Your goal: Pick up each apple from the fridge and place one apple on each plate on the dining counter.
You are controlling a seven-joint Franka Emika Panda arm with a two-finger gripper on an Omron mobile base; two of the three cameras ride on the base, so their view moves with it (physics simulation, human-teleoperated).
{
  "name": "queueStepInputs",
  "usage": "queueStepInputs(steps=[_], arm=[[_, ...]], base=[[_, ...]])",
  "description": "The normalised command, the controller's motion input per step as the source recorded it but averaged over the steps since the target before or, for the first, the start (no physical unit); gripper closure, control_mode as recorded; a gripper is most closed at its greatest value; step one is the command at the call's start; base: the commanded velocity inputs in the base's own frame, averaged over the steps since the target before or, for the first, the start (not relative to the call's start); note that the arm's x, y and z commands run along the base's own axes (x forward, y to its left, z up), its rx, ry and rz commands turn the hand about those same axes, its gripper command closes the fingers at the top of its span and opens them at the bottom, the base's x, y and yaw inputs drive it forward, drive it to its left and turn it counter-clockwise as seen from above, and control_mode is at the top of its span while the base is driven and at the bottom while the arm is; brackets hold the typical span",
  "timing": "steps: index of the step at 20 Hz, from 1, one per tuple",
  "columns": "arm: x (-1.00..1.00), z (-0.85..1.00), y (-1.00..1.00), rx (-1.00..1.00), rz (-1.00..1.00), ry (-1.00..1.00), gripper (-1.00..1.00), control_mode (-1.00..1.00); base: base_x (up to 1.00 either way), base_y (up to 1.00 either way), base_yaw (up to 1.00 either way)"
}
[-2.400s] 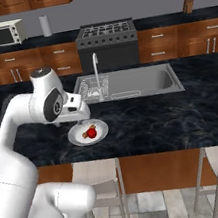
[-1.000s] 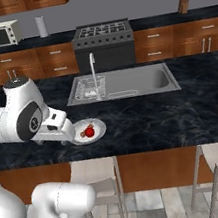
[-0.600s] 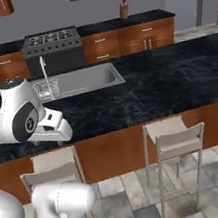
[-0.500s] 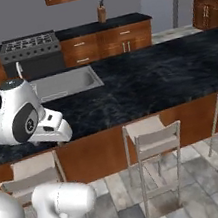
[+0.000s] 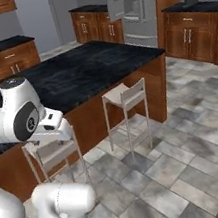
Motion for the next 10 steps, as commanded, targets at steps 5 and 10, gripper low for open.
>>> queueStepInputs(steps=[5,10], arm=[[0.0,0.0,0.0,0.0,0.0,0.0,-1.0,1.0],[0.0,0.0,0.0,0.0,0.0,0.0,-1.0,1.0]], base=[[0.08,-1.0,-0.68],[0.83,-0.91,-0.34]])
